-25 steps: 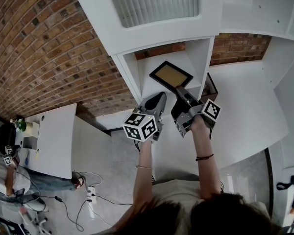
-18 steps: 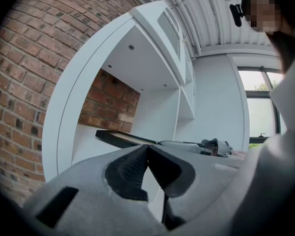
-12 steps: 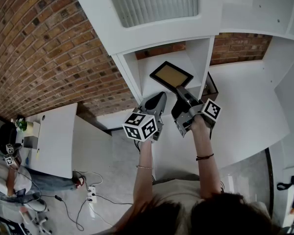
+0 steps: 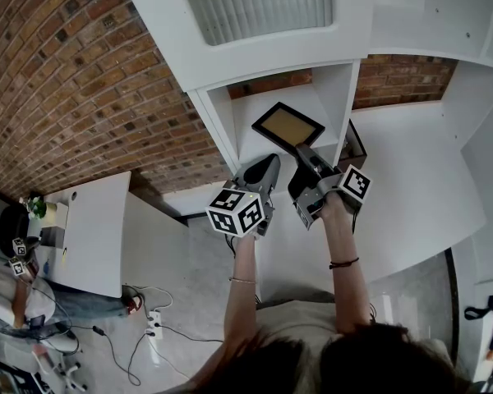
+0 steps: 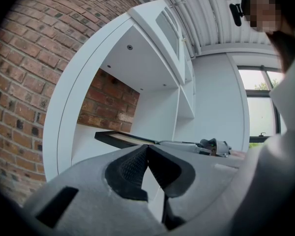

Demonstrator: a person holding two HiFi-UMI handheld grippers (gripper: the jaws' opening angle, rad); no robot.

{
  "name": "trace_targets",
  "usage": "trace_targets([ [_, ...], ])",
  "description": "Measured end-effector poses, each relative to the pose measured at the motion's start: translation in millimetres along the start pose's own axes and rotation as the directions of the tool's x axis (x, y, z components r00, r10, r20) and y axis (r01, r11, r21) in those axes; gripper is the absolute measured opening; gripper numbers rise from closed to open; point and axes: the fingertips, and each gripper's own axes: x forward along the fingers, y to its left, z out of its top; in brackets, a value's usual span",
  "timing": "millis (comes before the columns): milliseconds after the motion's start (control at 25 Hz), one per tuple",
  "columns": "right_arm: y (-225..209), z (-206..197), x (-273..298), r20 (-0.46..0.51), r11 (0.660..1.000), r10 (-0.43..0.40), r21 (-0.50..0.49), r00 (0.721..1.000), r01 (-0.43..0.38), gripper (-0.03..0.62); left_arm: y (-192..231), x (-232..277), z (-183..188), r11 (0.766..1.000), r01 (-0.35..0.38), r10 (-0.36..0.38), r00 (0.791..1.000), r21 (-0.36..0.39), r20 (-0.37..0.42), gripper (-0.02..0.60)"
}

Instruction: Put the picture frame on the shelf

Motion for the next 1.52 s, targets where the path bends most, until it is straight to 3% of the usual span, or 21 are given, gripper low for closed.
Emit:
trace_targets([
  [720,-1.7,-5.6,-2.8,-0.032,0.999,0.020,0.033,0.999,-0.019,0.110,-6.7,-1.9,0.5,1.000,-0.006,0.006,1.000,0.015,-0.009,0.011],
  [1520,2.5,-27.1,-26.8,-0.088,0.998,0.042,0.050,0.995,-0.038,0.107,-27.4,-19.7,-4.1,1.000,-0.004,0.004,1.000,0.010,-0.011,0.011],
])
